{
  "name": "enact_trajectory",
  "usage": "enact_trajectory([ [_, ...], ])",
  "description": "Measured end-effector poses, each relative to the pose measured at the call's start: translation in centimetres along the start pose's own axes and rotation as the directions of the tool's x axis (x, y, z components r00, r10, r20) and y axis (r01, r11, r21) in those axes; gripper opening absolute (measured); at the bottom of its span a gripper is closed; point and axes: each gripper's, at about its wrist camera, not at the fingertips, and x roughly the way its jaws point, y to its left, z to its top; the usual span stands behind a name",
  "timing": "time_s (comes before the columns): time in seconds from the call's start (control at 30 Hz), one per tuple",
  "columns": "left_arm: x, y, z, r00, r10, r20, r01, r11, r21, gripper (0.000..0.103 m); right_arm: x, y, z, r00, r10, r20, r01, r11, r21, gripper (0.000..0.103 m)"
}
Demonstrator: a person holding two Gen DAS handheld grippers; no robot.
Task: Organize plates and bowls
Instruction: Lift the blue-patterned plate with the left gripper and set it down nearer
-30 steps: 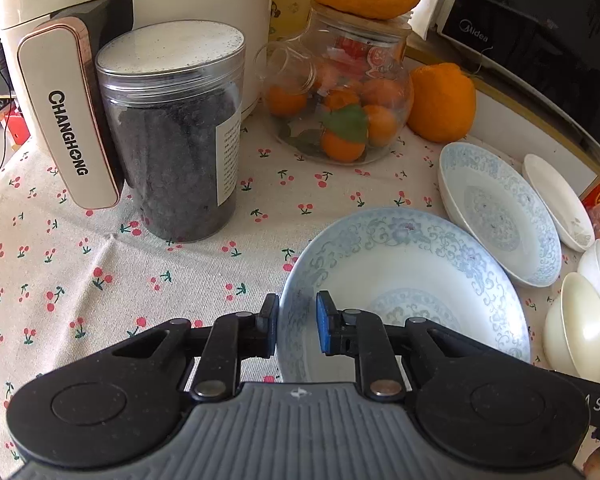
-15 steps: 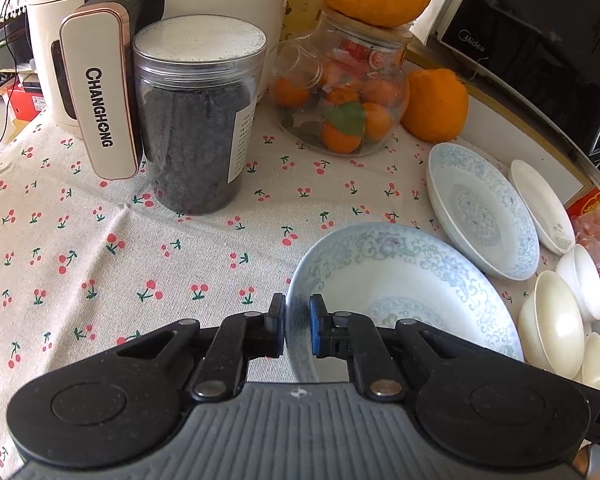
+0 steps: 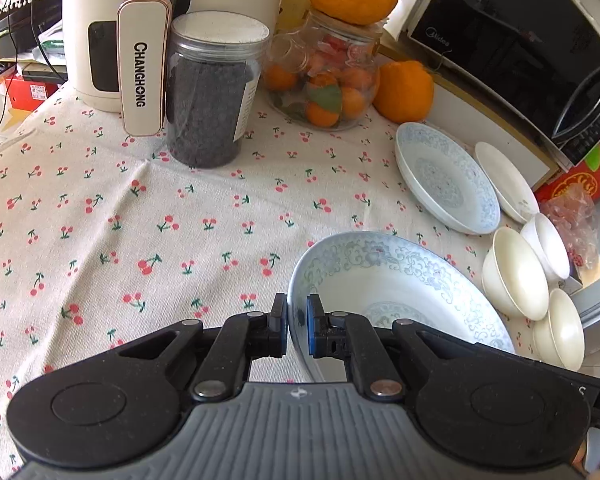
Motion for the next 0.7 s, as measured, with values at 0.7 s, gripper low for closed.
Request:
enact_trajectory([
  [0.7, -1.9, 0.7, -3.2, 1.000, -0.007, -0.026, 0.008, 0.999, 0.033, 0.008, -1.2, 0.2, -4.5, 0.994, 0.017, -0.104, -0.018, 1.000, -0.003, 0.024],
])
